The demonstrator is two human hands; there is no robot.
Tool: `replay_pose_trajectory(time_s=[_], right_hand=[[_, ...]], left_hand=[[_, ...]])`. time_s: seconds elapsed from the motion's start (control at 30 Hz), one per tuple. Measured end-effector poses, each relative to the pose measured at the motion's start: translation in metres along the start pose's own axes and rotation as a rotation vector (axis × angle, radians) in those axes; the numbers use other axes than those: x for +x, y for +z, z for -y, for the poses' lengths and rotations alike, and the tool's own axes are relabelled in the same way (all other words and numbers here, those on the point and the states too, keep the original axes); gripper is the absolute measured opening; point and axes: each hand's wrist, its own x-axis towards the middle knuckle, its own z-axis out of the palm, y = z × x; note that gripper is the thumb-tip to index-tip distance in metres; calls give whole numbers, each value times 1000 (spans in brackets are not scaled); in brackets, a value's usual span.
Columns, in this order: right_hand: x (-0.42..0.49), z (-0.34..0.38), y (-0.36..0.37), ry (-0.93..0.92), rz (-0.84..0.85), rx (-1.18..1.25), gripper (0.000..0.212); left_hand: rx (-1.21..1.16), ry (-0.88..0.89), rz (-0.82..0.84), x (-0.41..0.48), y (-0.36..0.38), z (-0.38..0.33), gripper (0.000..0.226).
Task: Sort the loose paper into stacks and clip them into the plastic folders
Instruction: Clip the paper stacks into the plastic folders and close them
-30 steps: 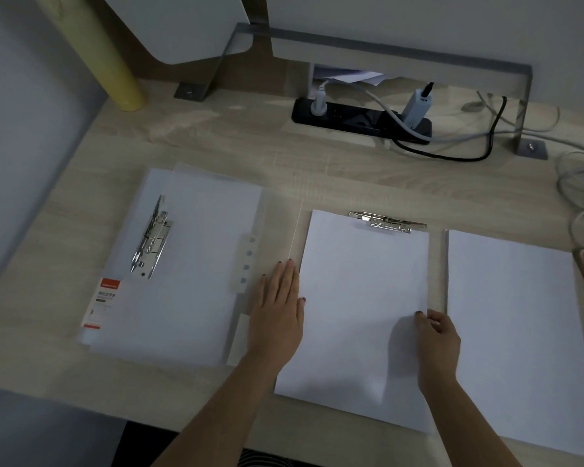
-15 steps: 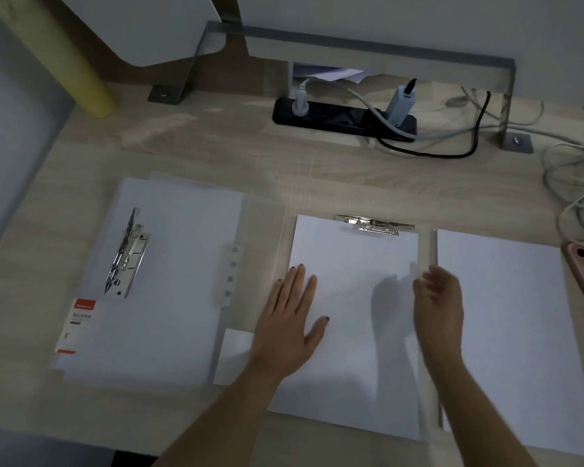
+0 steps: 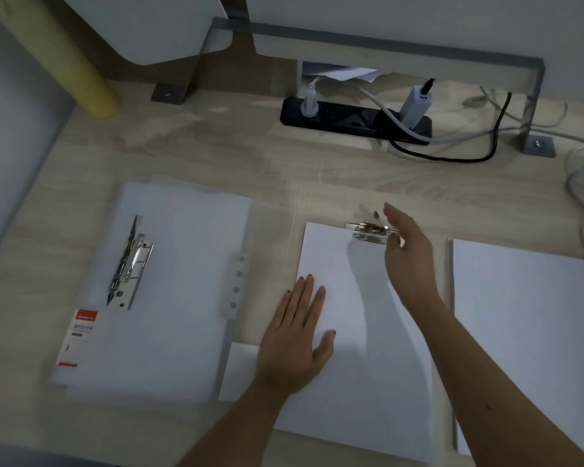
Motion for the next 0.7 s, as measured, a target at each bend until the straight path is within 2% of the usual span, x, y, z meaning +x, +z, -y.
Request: replay_pose_trajectory(time_s=[0.1, 0.2, 0.27, 0.4, 0.57, 0.7], right_hand=[[5, -1, 11, -129, 141, -272, 60], [5, -9, 21, -215, 167, -452, 69], [1, -14, 28, -258, 150, -503, 68], [-4, -26, 42, -289, 159, -508, 49], [1, -42, 52, -352, 223, -764, 60], [2, -49, 55, -369, 206, -848, 61]], left_hand=[[6, -3, -6, 0, 0, 0, 62], [22, -13, -3, 0, 0, 0, 62], [27, -15, -10, 0, 0, 0, 62], [30, -12, -24, 1, 1, 0, 62], [50, -25, 9, 2, -2, -1, 63], [28, -50, 38, 4, -5, -2, 63]])
